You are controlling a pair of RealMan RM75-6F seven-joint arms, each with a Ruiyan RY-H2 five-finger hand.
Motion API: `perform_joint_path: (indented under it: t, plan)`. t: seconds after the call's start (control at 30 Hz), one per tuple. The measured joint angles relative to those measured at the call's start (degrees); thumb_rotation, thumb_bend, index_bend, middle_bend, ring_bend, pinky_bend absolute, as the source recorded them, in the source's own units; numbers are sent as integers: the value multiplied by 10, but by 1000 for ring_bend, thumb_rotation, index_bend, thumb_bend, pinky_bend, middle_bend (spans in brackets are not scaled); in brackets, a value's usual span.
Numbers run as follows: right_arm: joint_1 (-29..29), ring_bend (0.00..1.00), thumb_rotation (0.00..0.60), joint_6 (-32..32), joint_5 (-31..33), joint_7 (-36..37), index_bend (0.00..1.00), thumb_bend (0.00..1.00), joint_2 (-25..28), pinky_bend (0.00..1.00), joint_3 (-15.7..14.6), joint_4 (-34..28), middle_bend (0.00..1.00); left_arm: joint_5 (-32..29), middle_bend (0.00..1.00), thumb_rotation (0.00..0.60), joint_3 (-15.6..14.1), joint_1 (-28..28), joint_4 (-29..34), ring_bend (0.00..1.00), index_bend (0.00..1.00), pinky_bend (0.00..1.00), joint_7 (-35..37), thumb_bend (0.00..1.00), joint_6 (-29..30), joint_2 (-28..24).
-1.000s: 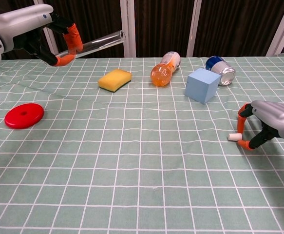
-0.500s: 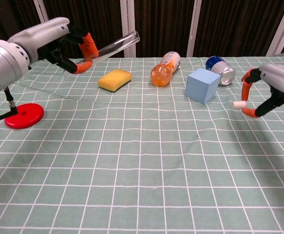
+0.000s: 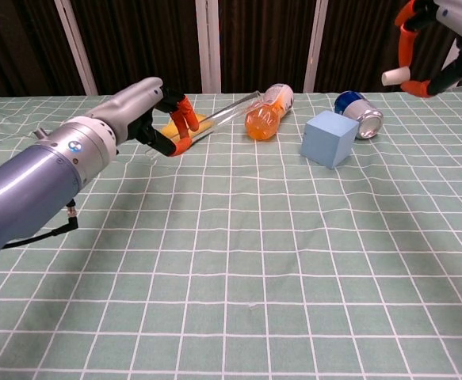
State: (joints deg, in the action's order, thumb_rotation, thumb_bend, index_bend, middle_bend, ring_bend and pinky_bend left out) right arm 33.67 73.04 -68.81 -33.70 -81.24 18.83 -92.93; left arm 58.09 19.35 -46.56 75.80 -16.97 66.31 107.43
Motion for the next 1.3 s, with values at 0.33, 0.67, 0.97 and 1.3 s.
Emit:
perform_joint_path:
  t: [0.33, 0.67, 0.97, 1.3]
  plan:
    - [35, 0, 600, 20, -65, -47, 614, 420, -24, 0, -17, 32, 194, -8, 498, 600, 8, -3, -1, 94, 495, 0, -18, 669, 20, 42]
    - [53, 0, 600, 19, -77, -77, 613, 420, -52, 0, -26, 52, 194, -26, 498, 600, 23, -1, -2, 94, 494, 0, -29, 669, 26, 64]
    - [62, 0, 600, 21, -79, -96, 613, 420, -77, 0, -31, 61, 194, -39, 498, 600, 36, -2, -2, 94, 493, 0, -36, 669, 29, 76]
    - [75, 0, 600, 21, -55, -108, 613, 420, -106, 0, -15, 61, 197, -58, 498, 600, 49, -2, 4, 94, 491, 0, -61, 669, 35, 79]
